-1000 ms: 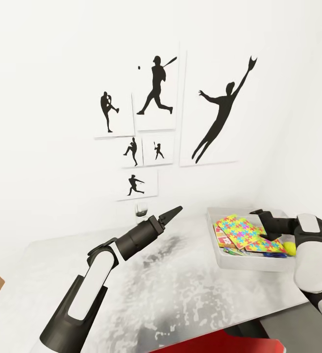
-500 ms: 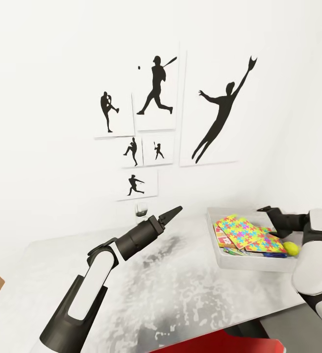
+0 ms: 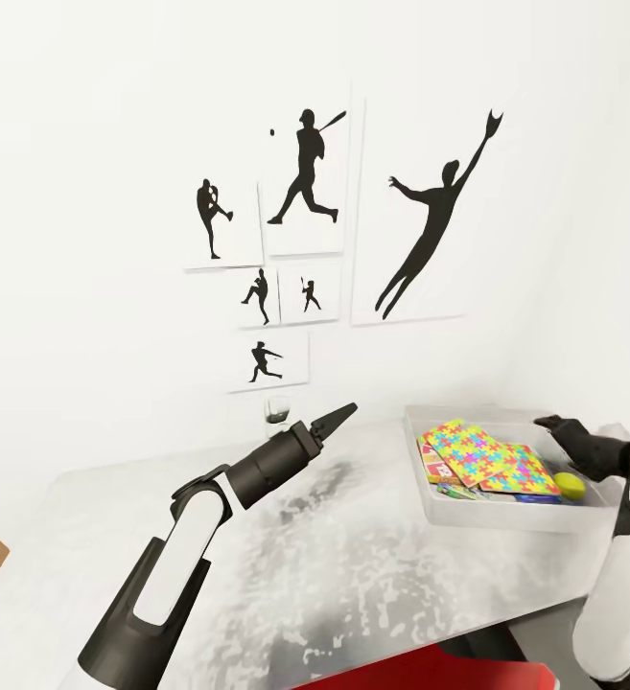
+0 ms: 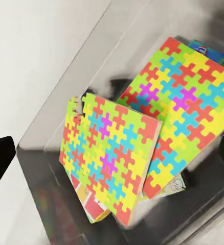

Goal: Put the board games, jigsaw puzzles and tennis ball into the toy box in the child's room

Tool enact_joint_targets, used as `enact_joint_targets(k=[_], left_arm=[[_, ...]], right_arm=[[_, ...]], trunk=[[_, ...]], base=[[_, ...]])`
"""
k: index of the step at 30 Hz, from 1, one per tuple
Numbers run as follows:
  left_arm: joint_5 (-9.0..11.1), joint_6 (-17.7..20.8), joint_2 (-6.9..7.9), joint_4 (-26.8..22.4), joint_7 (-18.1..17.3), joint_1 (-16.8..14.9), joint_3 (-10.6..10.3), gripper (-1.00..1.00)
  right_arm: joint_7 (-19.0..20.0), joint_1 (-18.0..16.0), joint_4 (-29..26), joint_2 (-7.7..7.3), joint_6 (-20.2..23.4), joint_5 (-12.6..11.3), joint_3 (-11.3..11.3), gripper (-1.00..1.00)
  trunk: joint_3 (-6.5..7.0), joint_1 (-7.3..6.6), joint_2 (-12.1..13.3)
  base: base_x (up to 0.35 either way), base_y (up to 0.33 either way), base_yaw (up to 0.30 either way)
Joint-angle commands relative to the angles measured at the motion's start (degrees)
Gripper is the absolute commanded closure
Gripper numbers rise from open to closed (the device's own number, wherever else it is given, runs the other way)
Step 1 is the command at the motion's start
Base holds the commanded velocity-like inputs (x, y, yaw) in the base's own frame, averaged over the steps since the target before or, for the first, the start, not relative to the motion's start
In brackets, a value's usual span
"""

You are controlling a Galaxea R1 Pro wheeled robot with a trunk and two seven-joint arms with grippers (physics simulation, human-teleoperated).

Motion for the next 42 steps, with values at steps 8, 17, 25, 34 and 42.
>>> enact_joint_targets(k=[8, 17, 25, 34, 42], left_arm=[[0.4, 0.37, -0.03, 0.06, 1.71, -0.21, -0.05, -1.0], [0.24, 0.37, -0.06, -0.01, 2.9, -0.28, -0.25, -1.0], [0.49, 0.5, 0.0, -0.32, 3.42, -0.68, -0.31, -1.0], [0.81, 1.23, 0.2, -0.64, 4.64, -0.87, -0.2, -1.0], [0.83, 1.78, 0.33, -0.77, 6.54, -0.91, -0.05, -1.0]], right_arm=[[17.78, 17.99, -18.24, -1.6, 0.18, -0.55, 8.38, -1.0], [36.37, 25.25, -22.56, -4.96, 0.18, 0.03, 10.63, -1.0], [45.97, 31.0, -24.11, -7.59, -6.35, 0.43, 11.74, -1.0], [50.72, 32.68, -24.57, -9.39, -8.94, 0.54, 12.1, -1.0], [55.03, 33.09, -24.66, -9.84, -9.45, 0.56, 12.18, -1.0]], trunk=[[-0.13, 0.04, -0.12], [-0.13, 0.04, -0.12], [-0.13, 0.04, -0.12], [-0.13, 0.04, -0.12], [-0.12, 0.04, -0.12]], base=[[0.0, 0.0, 0.0], [0.0, 0.0, 0.0], [0.0, 0.0, 0.0], [0.0, 0.0, 0.0], [0.0, 0.0, 0.0]])
